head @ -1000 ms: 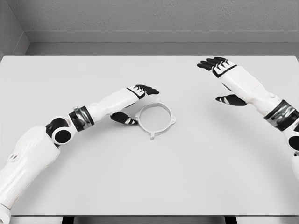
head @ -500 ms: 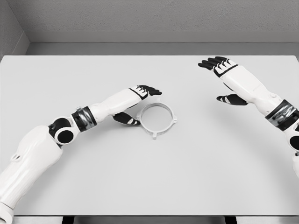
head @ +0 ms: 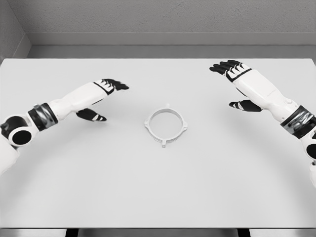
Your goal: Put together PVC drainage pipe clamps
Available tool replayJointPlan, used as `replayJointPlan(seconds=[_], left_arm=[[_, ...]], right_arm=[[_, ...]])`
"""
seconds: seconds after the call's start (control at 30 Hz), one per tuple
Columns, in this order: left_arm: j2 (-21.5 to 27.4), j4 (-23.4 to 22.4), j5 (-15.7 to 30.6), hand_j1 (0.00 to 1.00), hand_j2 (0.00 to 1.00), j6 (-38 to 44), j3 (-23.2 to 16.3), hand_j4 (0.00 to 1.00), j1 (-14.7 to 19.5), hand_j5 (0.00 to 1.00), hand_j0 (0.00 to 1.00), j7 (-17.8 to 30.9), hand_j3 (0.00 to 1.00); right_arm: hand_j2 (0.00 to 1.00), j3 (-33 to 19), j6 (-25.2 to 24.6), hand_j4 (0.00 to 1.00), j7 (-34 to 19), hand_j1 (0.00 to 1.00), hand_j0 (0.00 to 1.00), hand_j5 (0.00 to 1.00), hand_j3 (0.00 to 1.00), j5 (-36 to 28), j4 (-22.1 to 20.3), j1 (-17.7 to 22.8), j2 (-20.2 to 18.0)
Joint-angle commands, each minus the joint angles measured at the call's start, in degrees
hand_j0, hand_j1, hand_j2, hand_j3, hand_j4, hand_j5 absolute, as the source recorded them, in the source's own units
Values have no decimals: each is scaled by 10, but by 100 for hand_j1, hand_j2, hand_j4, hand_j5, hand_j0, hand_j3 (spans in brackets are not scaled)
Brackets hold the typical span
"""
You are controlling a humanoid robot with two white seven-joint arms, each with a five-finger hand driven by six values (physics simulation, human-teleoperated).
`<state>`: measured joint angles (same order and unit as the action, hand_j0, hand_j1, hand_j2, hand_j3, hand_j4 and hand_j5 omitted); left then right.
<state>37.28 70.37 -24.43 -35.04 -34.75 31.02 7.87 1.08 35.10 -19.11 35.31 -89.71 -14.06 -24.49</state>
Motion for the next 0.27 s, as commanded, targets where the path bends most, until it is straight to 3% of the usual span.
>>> replayJointPlan(seconds=[0.0, 0.23], left_arm=[[72, 3, 5, 100, 100, 0, 29, 100, 0, 100, 100, -1, 100], [111, -8, 5, 100, 100, 0, 41, 100, -9, 100, 100, -4, 100]], right_arm=[[100, 0, -1, 100, 0, 100, 100, 100, 100, -4, 0, 0, 0], [100, 0, -1, 100, 1, 100, 100, 100, 100, -4, 0, 3, 0]])
